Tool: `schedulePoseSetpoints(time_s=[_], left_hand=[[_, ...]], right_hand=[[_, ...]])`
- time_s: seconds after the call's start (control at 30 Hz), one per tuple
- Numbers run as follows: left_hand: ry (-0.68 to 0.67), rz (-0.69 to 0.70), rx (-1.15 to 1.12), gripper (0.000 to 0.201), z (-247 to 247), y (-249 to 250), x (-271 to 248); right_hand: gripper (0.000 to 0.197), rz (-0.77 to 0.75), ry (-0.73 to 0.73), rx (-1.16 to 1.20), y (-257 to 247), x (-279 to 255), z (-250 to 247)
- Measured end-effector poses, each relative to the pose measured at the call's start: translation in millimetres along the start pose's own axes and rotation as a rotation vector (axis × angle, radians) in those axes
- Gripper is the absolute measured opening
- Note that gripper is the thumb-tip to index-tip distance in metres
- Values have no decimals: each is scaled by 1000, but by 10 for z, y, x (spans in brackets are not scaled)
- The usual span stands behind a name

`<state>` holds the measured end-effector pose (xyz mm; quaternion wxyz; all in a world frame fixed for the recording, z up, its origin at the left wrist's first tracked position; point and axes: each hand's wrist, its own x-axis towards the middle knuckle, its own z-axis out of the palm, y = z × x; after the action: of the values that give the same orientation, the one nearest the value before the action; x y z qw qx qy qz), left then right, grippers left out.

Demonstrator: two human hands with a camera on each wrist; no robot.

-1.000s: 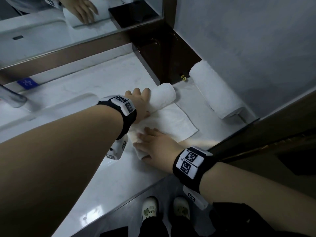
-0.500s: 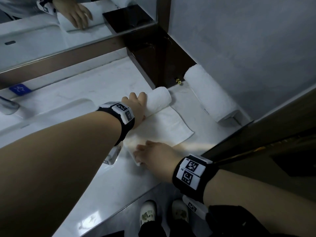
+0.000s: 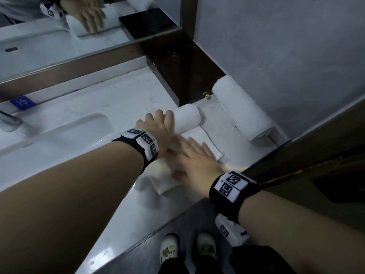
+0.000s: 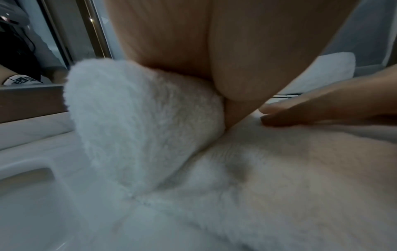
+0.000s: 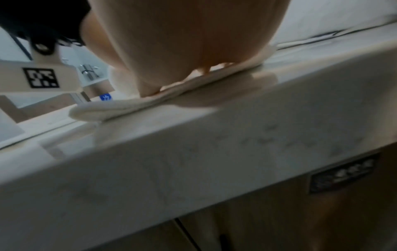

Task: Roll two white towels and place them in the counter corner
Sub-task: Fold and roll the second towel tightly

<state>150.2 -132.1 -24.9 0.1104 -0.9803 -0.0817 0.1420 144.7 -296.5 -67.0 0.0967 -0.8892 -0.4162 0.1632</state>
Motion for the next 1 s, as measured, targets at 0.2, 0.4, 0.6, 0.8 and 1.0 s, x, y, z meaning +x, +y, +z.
schedulePoseSetpoints(time_s=[0.2,0.4,0.6,0.8,1.0], left_hand=[[-25,63,37,101,24,14,-73],[-41,85,64,100,63,84,-165],[-147,109,6,115,193,165,-283],[-12,133,-98,109,364,257,-392],[38,179,-101,109,398,294,-467]], right_hand=[[69,139,-24,-75,152,-45,156],[70,143,-37,-76,144,-59,136],[72,131,0,-25,169,-116,146],[71,105,15,67,192,-158,-33],[26,251,160,93,205,-88,-450]])
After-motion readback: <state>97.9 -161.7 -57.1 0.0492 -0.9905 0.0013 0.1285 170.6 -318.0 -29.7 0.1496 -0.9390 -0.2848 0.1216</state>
